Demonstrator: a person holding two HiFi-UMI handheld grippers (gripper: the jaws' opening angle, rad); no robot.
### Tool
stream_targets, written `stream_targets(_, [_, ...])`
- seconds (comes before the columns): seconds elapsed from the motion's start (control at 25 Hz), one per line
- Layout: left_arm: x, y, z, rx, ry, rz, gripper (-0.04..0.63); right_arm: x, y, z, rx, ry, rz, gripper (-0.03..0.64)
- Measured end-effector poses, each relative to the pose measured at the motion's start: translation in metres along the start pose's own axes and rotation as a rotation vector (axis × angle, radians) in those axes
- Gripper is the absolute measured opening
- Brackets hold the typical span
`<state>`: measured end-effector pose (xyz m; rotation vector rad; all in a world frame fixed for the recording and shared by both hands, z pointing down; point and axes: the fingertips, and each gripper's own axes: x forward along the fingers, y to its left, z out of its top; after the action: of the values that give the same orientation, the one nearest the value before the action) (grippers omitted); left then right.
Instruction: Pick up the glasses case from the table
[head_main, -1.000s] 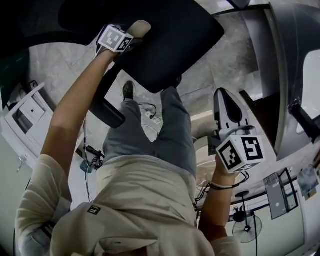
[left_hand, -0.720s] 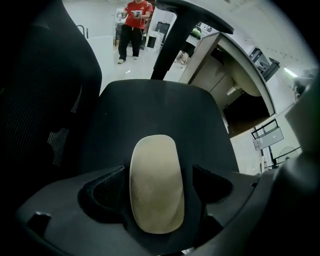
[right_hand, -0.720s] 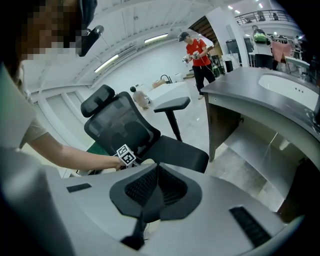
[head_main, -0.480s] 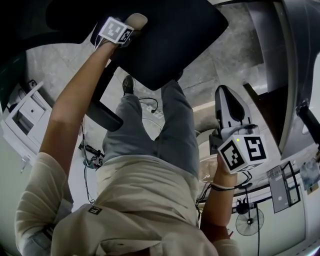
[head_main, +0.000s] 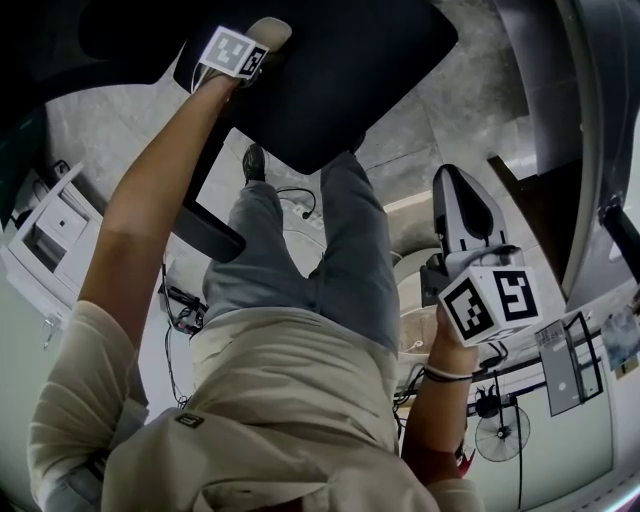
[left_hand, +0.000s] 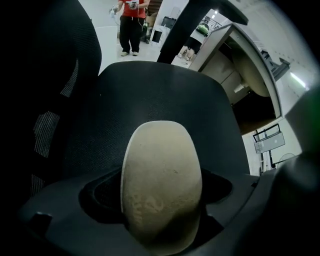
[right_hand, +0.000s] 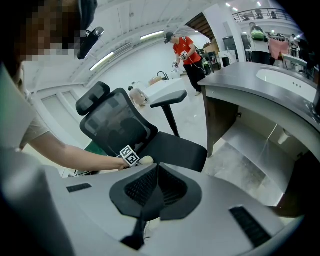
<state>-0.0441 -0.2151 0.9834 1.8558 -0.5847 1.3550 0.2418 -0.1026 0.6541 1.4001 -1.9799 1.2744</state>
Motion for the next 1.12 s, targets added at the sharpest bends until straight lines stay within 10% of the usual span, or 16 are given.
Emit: stream_targets(1.12, [-0.139, -0.015, 0.060, -0.053, -0.298, -0.080, 0.413, -0.019, 0.087, 0.036, -0.073, -0.092, 0.032, 0.025])
